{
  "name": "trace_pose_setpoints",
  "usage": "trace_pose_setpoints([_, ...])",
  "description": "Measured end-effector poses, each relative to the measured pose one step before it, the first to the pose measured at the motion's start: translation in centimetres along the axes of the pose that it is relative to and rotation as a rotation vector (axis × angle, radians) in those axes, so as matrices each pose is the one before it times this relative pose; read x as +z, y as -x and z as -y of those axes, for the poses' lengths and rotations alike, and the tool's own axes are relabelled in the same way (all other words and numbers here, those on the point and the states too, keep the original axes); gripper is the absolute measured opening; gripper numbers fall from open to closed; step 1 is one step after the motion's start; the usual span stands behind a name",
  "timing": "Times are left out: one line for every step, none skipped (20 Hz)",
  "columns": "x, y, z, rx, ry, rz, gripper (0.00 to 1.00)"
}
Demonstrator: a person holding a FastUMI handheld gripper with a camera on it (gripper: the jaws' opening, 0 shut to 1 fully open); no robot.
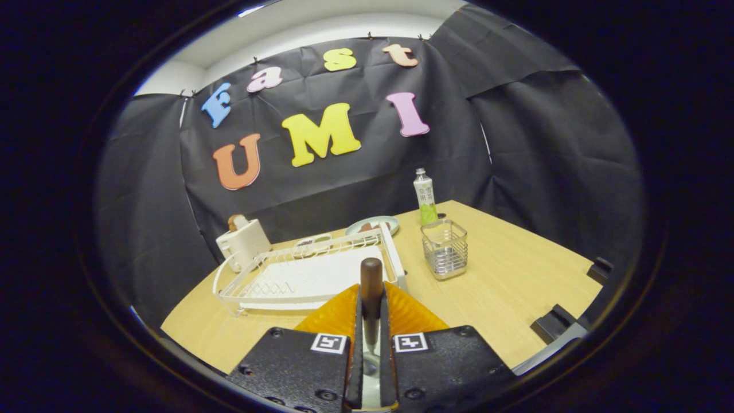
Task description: Take the plate from the dish rack, then take the spoon from the basket and place it into the plate.
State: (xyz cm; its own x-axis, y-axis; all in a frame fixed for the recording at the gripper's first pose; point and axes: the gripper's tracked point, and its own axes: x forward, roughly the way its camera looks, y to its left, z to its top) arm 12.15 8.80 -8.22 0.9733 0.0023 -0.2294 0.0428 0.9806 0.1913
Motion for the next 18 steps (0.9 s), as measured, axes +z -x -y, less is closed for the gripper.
trace_pose_setpoints([0.524,0.007,0.213,-0.01401,0.00436,0.02268,0.22])
trace_pose_setpoints([0.988,0.281,0.435,-0.01005,0.00664,0.02975,0.32])
trace_pose_setpoints([0.782,0.605,0.121,-0.00461,0.00771,0.03203,0.42])
trace_pose_setpoints([0.335,0.444,0.169,-0.01135,0.01154,0.02008,0.52])
trace_pose_setpoints([0.741,0.52,0.315,-0.00222,0.00513,0.02508,0.62])
trace_pose_setpoints([0.369,0.482,-0.118,-0.00967,0.01528,0.01677,0.73])
trace_pose_setpoints([0.353,0.527,0.021,-0.00269,0.02464,0.01292,0.78])
trace_pose_setpoints([-0.052,0.474,-0.002,-0.00296,0.0314,-0.00025,0.84])
trace_pose_setpoints([0.013,0.551,-0.018,-0.00056,0.02727,-0.00181,0.9])
trace_pose_setpoints([0.064,0.489,-0.233,0.00919,0.02687,-0.00001,0.95])
trace_pose_setpoints([0.102,0.522,-0.189,0.00838,0.02394,0.00281,1.0])
trace_pose_setpoints([0.169,0.321,-0.001,0.00787,0.01546,0.00661,1.0])
trace_pose_setpoints([-0.141,0.411,-0.021,0.00456,0.01862,-0.00185,1.0])
trace_pose_setpoints([-0.256,0.333,0.133,0.00363,0.01285,-0.00319,1.0])
trace_pose_setpoints([-0.03,0.359,-0.088,0.00836,0.0035,-0.00086,1.0])
trace_pose_setpoints([0.165,0.243,0.024,0.00471,-0.0049,0.00891,1.0])
trace_pose_setpoints([0.254,0.304,0.1,0.00489,-0.01062,0.00997,1.0])
trace_pose_setpoints([-0.313,0.121,0.27,-0.00159,-0.00877,-0.00465,1.0])
